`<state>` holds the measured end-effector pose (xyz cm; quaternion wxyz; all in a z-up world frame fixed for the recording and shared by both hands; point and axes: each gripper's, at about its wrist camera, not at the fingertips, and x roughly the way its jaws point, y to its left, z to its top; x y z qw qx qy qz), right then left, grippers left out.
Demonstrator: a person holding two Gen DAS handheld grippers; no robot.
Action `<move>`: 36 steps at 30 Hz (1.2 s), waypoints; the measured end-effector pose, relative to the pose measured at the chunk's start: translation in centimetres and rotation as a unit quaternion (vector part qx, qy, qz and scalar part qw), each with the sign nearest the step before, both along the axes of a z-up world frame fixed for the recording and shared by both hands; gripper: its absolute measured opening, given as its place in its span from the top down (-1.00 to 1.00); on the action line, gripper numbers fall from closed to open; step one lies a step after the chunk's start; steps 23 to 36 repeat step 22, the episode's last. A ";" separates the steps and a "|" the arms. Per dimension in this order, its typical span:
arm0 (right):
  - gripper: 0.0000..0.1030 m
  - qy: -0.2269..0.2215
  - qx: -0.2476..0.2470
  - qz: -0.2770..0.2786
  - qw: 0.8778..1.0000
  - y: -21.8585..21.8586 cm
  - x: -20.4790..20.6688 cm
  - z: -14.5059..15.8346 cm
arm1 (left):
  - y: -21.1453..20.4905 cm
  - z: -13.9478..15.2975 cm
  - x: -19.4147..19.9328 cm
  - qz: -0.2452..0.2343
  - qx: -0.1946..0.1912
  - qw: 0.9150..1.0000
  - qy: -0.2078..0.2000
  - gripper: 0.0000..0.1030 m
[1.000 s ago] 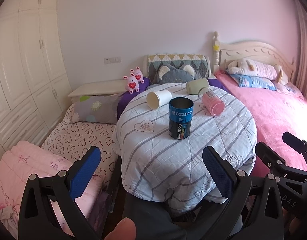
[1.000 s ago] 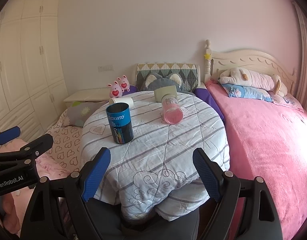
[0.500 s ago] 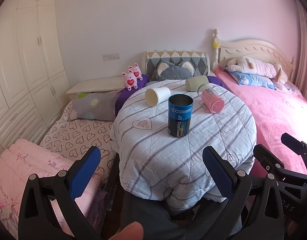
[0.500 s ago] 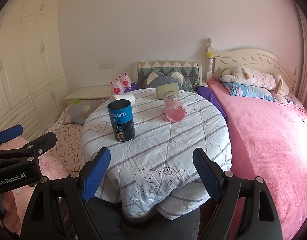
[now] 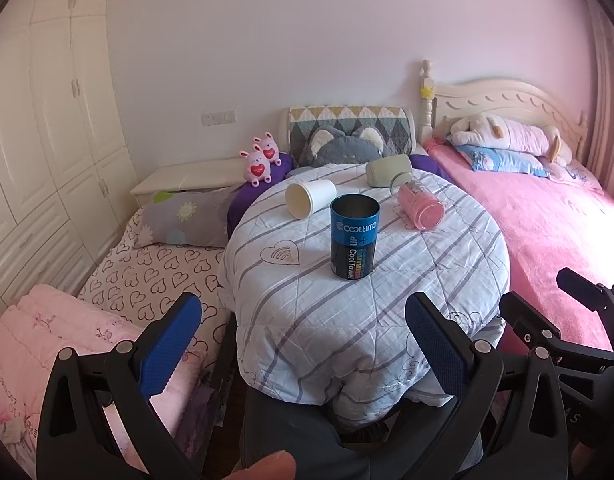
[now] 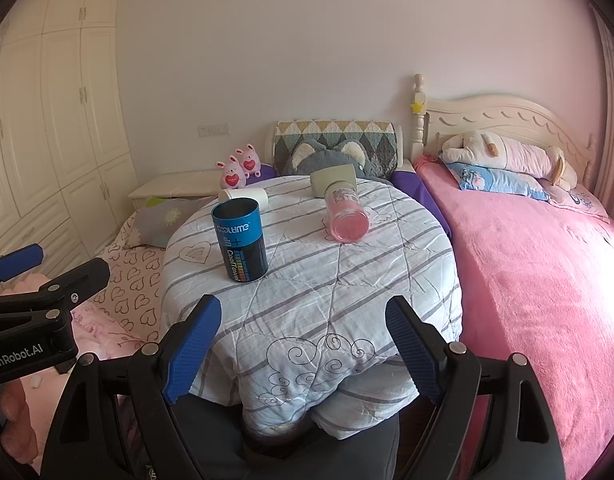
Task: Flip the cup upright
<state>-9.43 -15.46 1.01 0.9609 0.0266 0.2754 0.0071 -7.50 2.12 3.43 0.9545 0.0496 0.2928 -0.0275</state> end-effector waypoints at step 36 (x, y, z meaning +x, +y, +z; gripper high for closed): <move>-0.65 0.005 0.003 -0.002 1.000 -0.7 0.1 -0.5 | -0.7 -0.1 0.2 -0.009 0.002 1.000 -0.001 -1.00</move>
